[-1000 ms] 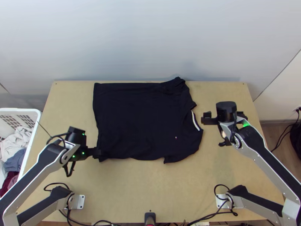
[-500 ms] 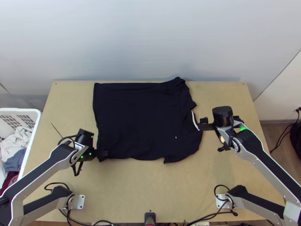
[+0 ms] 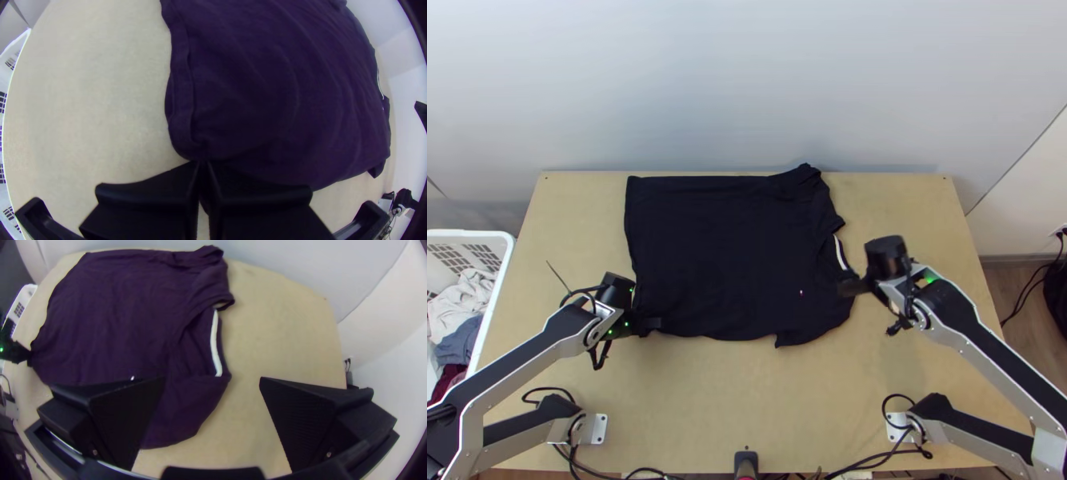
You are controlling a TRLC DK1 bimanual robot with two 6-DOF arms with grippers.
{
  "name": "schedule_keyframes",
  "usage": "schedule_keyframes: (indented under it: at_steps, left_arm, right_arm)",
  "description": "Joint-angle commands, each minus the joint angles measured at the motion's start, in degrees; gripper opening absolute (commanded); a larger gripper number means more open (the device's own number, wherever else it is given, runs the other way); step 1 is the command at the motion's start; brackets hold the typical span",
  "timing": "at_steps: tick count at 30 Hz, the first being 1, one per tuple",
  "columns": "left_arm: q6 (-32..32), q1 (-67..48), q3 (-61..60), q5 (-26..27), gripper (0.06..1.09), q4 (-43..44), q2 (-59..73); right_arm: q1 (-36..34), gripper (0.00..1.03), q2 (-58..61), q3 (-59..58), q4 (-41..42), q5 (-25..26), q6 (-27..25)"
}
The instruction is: Fold the t-shirt
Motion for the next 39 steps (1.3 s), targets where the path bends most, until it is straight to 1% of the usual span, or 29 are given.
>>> schedule_keyframes:
  at_steps: [1,3,6,8,14,18,27,30,32,33,35,39]
  left_arm:
    - [0.4,-0.1,2.2,-1.9,0.1,-0.5,-1.8]
    - [0.4,0.5,4.1,-2.1,0.1,-2.0,-2.6]
    - [0.6,2.7,7.7,-2.3,0.1,-4.1,-3.2]
    - [0.8,4.3,10.3,-2.3,0.1,-5.0,-3.3]
    - [1.3,8.5,18.5,-2.3,0.1,-5.8,-2.6]
    - [1.3,8.9,21.4,-3.2,0.1,-6.5,-1.6]
    - [1.2,8.8,21.4,-3.4,0.1,-6.8,-0.7]
    - [1.1,8.8,21.0,-3.4,0.1,-7.2,-0.7]
    - [1.2,8.8,20.8,-3.4,0.1,-7.2,-0.7]
    - [1.2,8.7,20.8,-3.4,0.1,-7.2,-0.7]
    - [1.2,8.7,20.8,-3.4,0.1,-7.3,-0.4]
    - [1.2,8.8,20.8,-3.4,0.1,-7.4,0.0]
  right_arm:
    - [6.3,0.98,-0.8,-2.6,-6.0,-6.3,1.1]
    - [6.9,0.98,-0.8,-3.9,-6.1,-8.1,1.3]
    - [7.8,0.98,-1.0,-5.1,-6.7,-12.6,3.3]
    - [8.9,0.98,-0.8,-6.1,-6.7,-14.6,4.2]
    - [12.8,0.97,-0.3,-8.6,-6.7,-17.6,4.9]
    - [14.6,0.97,0.7,-8.8,-5.4,-17.6,4.8]
    - [21.2,0.96,8.5,-7.6,0.3,-17.6,5.8]
    - [21.7,0.96,11.5,-6.3,3.1,-17.3,6.1]
    - [21.6,0.96,13.1,-5.9,5.3,-15.9,6.1]
    - [21.5,0.95,14.2,-5.9,6.1,-15.5,6.1]
    - [21.4,0.88,16.2,-5.9,7.2,-14.4,6.1]
    - [21.3,0.86,19.7,-6.1,7.7,-13.3,6.8]
